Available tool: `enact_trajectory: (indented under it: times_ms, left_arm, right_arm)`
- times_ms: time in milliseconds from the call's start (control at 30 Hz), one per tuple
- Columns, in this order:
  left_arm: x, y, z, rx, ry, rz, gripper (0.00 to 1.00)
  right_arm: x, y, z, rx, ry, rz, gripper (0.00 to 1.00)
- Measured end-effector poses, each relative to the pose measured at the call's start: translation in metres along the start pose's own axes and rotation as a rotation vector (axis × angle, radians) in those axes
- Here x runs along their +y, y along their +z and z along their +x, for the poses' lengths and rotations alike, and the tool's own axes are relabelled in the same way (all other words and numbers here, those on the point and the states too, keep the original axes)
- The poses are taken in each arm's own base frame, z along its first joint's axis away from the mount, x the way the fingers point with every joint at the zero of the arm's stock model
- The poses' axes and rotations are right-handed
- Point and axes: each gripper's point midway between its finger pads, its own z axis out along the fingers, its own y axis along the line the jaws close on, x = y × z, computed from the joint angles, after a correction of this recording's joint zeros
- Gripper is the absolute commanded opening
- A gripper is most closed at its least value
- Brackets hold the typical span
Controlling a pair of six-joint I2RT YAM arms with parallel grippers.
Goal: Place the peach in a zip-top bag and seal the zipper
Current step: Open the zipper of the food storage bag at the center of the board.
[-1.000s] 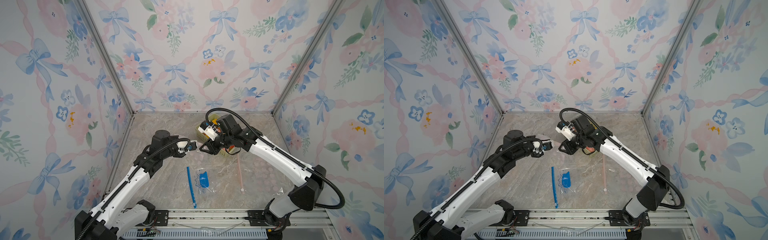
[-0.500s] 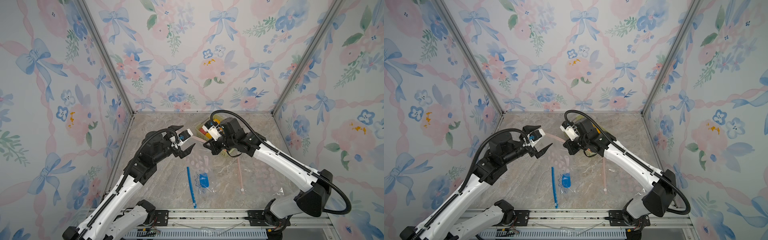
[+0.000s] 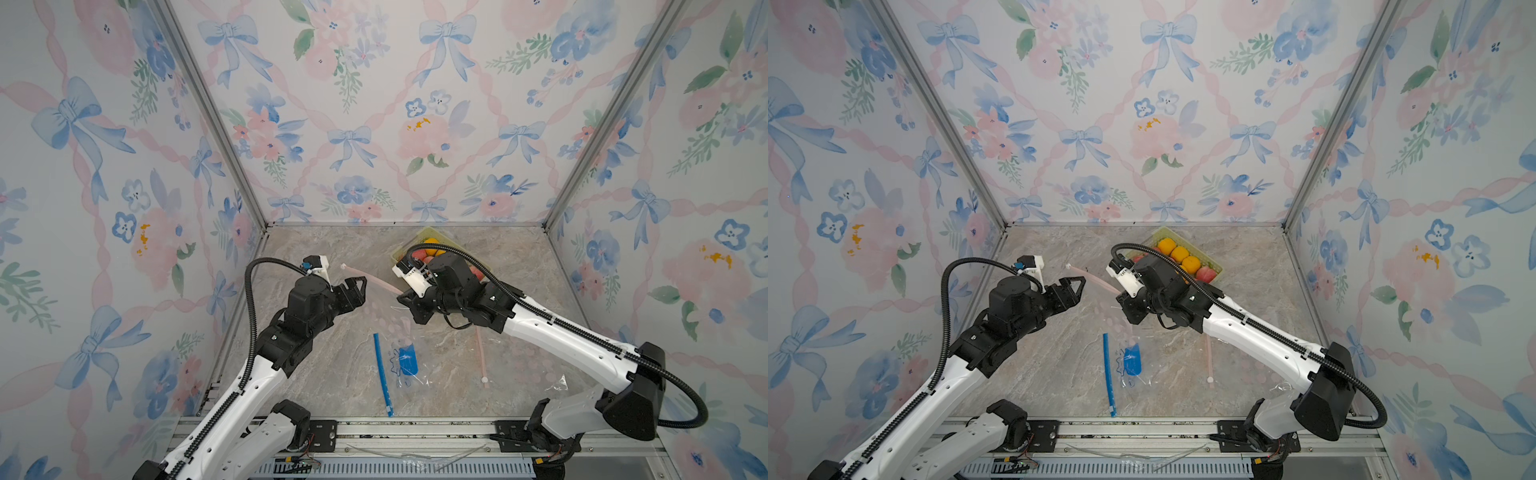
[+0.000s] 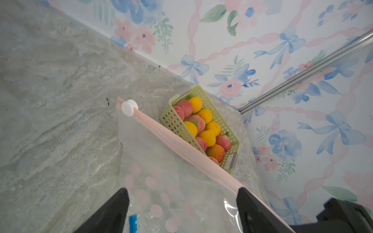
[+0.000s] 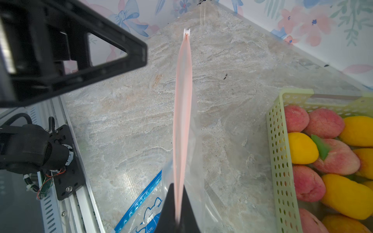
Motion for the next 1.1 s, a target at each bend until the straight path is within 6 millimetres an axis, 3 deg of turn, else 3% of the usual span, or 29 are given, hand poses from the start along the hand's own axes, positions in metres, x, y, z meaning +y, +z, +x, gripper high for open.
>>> enact_trajectory:
  times_ms: [167,367,633,967,1100]
  left_arm:
    - [0.0,0.004,0.007,0.038,-0.123,0.004,0.91]
    - [-0.001,0.011,0.011,0.069,-0.219,0.047,0.79]
    - [-0.002,0.023,0.023,0.144,-0.267,0.072,0.8]
    - [-0.007,0.024,0.028,0.173,-0.278,0.097,0.52]
    - [-0.003,0.026,0.033,0.18,-0.283,0.096,0.51]
  right_arm:
    - [0.011,0.001,-0.001,-0.007,-0.078,0.03,0.0]
    - [0.008,0.005,0.001,-0.012,-0.097,0.063,0.0]
    - [0.008,0.011,0.003,-0.007,-0.11,0.076,0.0]
    - [0.003,0.021,0.009,0.017,-0.11,0.099,0.0]
    - [0.003,0.023,0.01,0.02,-0.11,0.1,0.0]
